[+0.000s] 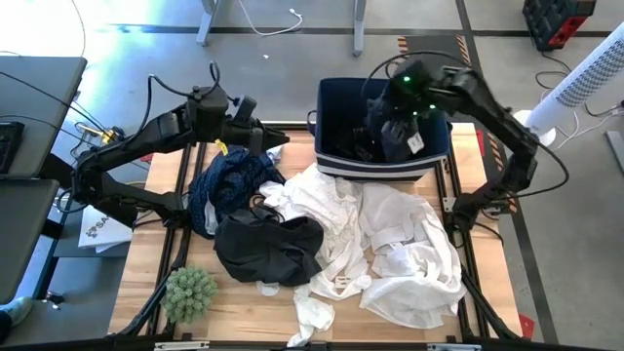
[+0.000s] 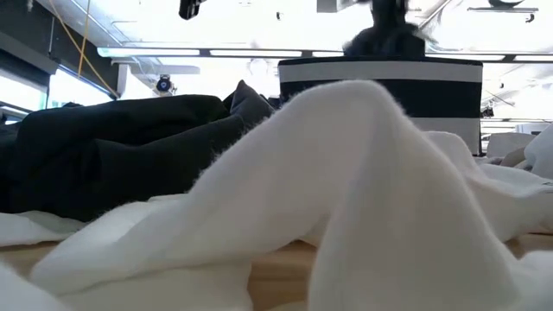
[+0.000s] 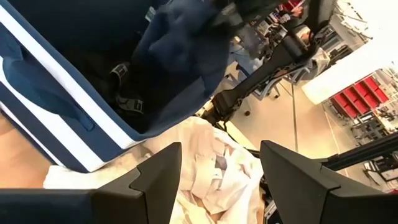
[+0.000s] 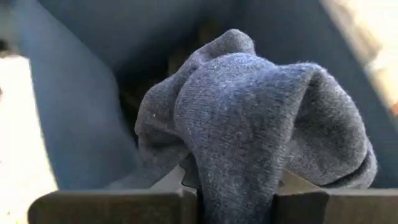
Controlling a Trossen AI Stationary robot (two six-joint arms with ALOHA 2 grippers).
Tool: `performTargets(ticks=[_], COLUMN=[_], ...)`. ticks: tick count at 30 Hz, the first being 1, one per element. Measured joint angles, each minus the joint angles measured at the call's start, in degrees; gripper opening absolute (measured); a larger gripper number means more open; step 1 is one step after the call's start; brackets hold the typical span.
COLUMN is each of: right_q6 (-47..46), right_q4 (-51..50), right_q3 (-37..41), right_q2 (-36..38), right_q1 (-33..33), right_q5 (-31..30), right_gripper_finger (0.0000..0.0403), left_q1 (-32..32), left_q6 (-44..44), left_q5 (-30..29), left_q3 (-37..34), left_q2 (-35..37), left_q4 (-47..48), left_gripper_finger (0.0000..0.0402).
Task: Sort clothes
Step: Put the blue longsleeve into the blue laundry organizer
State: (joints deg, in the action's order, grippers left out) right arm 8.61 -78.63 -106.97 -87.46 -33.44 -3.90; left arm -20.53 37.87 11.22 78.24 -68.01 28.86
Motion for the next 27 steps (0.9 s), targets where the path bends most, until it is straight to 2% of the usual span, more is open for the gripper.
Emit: performTargets(ticks=[4,8,13,22,25,27], right_q6=[-2.6,-5.9,-10.0,-11.4,-12.2,-11.2], right_q4=[3.7,5.0,4.0,4.6,4.7,5.4], right_q3=[11.6,16.7,14.4,7.2,7.8,9.6], right_q2=[-0.3,-0.3,0.0,0.5,0.5,0.6], right_q1=[-5.1,-9.3,-11.6,-11.5,-11.6,-11.6], right_q5=[-2.3,-2.7,-6.6,-7.2,-7.3,-4.7], right_gripper_finger=[0.0056,0.0077,0.0129,0.0232,0.0250,0.0253], left_q1=[0.5,1.3,2.5,3.4,3.4,3.4], left_q6=[0.0,0.0,0.0,0.0,0.0,0.0], left_q5=[-0.1,-0.1,-0.3,-3.9,-4.0,-4.1], left_q3=[0.0,0.0,0.0,0.0,0.0,0.0], left_q2=[0.0,0.0,0.0,0.0,0.0,0.0], left_q4=[0.2,0.4,1.7,2.8,3.9,4.8], left_gripper_finger=[0.0214,0.0214,0.0213,0.0213,0.0213,0.0213])
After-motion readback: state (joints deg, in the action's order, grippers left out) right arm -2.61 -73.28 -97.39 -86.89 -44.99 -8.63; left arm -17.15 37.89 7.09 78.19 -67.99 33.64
